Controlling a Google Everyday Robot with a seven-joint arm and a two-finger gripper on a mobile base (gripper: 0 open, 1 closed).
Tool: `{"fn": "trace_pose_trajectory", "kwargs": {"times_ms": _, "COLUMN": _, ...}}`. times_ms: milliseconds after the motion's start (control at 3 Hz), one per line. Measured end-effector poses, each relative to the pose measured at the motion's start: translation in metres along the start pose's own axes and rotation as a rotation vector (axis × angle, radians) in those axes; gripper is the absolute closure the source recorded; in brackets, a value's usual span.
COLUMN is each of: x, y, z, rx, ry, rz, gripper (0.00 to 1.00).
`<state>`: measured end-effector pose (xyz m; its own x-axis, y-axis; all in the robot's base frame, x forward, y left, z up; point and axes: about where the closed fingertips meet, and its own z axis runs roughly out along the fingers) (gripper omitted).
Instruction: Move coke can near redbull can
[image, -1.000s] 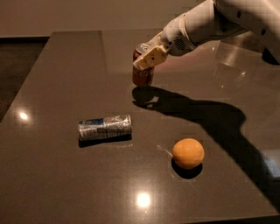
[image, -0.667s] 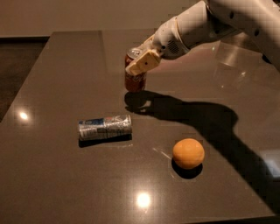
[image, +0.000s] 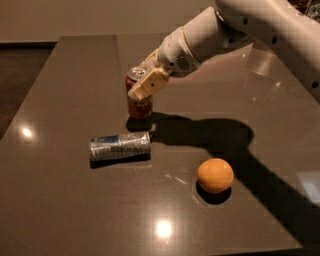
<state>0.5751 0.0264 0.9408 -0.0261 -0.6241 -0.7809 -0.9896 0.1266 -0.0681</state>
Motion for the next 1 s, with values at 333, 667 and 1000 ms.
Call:
{"fn": "trace_pose_trajectory", "kwargs": {"times_ms": 333, "x": 0.001, "y": 0.014, "z": 0.013, "rx": -0.045, "ry": 0.007, "rz": -0.016, "gripper": 1.00}}
{"fn": "trace_pose_trajectory", "kwargs": {"times_ms": 667, "x": 0.003, "y": 0.027, "z": 0.024, "rx": -0.082, "ry": 0.022, "rz": -0.029, "gripper": 0.85}}
{"fn": "trace_pose_trajectory", "kwargs": {"times_ms": 1000, "x": 0.005, "y": 0.035, "z": 0.029, "rx": -0.104, "ry": 0.035, "rz": -0.039, "gripper": 0.62}}
